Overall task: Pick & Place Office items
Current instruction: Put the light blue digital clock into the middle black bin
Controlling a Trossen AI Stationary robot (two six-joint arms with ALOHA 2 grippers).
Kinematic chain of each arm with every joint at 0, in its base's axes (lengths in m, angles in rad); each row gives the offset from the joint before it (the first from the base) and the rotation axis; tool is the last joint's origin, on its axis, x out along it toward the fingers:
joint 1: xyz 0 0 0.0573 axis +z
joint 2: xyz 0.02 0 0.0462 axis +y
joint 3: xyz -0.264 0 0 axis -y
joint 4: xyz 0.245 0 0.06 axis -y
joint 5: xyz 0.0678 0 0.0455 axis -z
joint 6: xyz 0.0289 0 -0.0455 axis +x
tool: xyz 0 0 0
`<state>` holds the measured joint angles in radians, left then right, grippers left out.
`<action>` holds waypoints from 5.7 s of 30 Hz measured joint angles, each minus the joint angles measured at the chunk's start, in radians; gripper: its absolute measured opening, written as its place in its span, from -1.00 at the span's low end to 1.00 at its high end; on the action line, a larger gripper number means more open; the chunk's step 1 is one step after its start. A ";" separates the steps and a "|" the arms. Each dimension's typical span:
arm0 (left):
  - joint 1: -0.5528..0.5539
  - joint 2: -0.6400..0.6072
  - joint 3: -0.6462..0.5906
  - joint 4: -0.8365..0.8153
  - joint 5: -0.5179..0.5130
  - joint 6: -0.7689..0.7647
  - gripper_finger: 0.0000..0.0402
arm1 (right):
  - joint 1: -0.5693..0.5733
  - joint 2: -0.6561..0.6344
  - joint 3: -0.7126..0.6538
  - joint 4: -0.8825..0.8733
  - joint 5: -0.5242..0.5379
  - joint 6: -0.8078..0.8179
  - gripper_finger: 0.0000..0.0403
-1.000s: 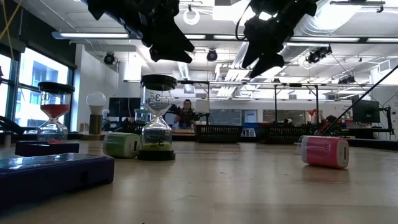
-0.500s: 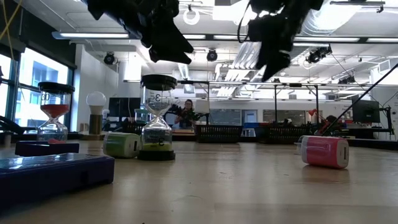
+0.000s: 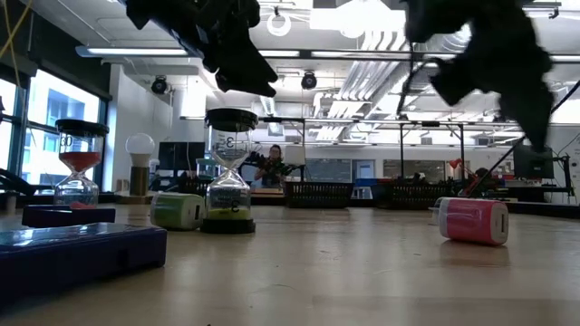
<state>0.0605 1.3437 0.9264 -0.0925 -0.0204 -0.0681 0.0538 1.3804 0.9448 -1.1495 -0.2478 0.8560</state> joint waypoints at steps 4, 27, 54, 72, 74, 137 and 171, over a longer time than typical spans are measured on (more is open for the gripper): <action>0.000 0.000 0.000 -0.001 0.000 0.000 0.21 | 0.096 0.000 -0.062 0.010 -0.042 0.165 0.67; 0.000 0.000 0.000 0.003 0.007 -0.001 0.21 | 0.381 0.000 -0.280 0.141 -0.304 0.533 0.67; 0.000 0.000 0.000 0.011 0.006 0.008 0.21 | 0.572 0.000 -0.438 0.411 -0.355 0.801 0.67; 0.000 0.000 0.000 0.010 0.023 -0.004 0.21 | 0.575 0.082 -0.441 0.631 -0.363 0.816 0.61; 0.000 0.000 0.000 0.010 0.026 -0.004 0.21 | 0.575 0.082 -0.441 0.632 -0.363 0.816 0.54; -0.136 0.039 -0.001 0.266 0.086 0.231 0.21 | 0.436 0.055 0.185 0.416 1.061 -0.353 -0.30; -0.065 0.061 0.000 0.389 0.023 0.360 0.21 | 0.186 0.055 0.224 0.919 0.789 -1.085 -0.30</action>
<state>-0.0048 1.4052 0.9260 0.2966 0.0023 0.2922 0.2397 1.4349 1.1690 -0.2310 0.5417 -0.2287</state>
